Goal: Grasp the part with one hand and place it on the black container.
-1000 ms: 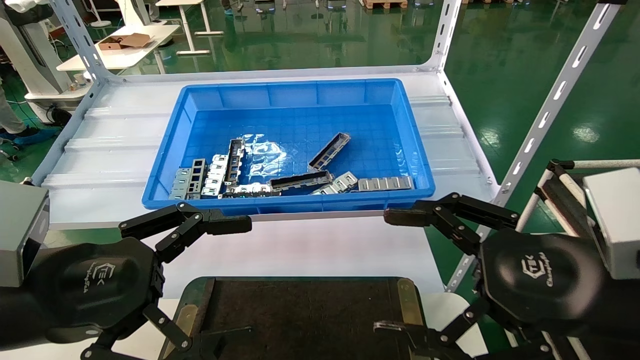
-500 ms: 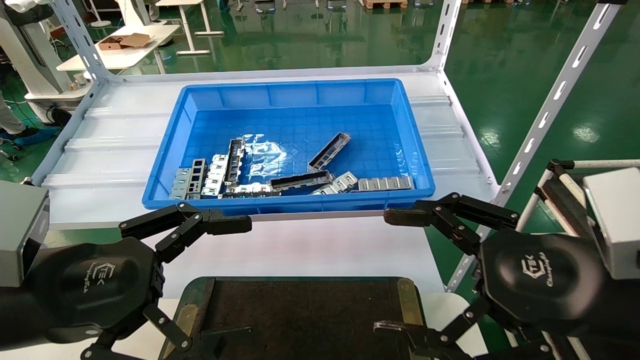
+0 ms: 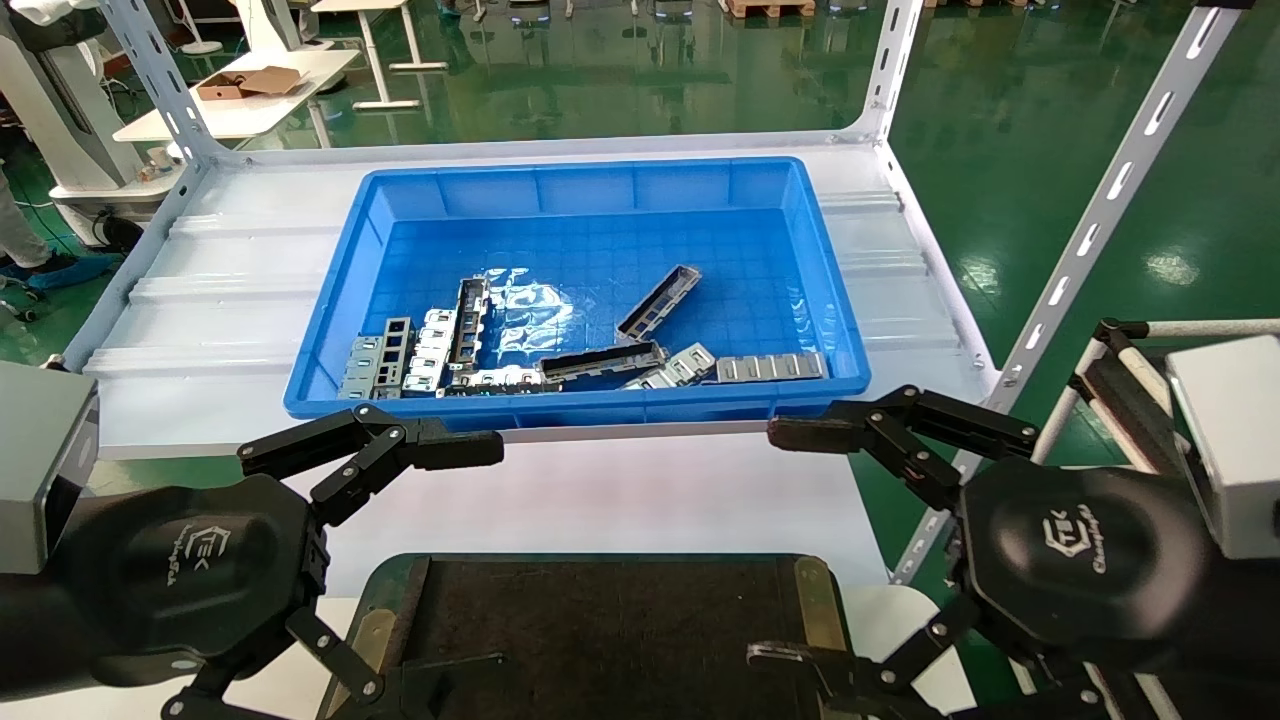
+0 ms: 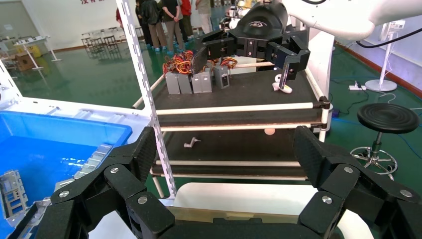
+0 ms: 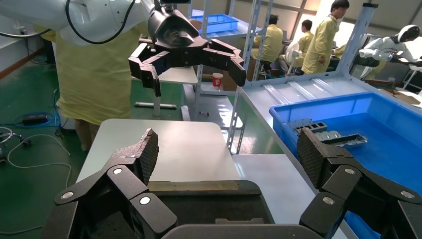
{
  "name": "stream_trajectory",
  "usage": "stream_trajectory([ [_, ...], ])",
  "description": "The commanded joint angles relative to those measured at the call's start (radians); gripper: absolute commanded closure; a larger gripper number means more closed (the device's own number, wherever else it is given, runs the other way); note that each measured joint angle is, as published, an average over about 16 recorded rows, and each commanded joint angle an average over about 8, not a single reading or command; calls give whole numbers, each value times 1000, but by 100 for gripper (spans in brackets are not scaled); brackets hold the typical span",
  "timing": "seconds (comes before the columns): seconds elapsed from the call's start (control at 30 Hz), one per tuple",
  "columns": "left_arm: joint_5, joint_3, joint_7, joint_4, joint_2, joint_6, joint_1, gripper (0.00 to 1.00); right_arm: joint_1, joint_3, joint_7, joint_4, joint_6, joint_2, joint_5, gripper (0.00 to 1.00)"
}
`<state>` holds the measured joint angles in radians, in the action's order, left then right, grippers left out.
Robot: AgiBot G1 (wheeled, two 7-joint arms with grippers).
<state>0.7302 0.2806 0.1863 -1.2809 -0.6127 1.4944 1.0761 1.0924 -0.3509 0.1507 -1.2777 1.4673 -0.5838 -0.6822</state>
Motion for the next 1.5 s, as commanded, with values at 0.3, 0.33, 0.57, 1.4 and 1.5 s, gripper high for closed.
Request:
stream_trajectory([
  [0.3,14,1,-5,5,-6,-16,5,0,0,0,0,0,0,0,0,0],
  [0.33,17,2,-6,6,-7,-21,7,0,0,0,0,0,0,0,0,0],
  [0.57,49,8,-10,8,-27,-61,21,0,0,0,0,1,0,0,0,0],
  [1.4,369,156,-47,281,-319,-289,274,0,1,-1,-1,1,0,0,0,0],
  [1.5,405,175,-59,343,-368,-318,309,0,1,-1,-1,1,0,0,0,0],
])
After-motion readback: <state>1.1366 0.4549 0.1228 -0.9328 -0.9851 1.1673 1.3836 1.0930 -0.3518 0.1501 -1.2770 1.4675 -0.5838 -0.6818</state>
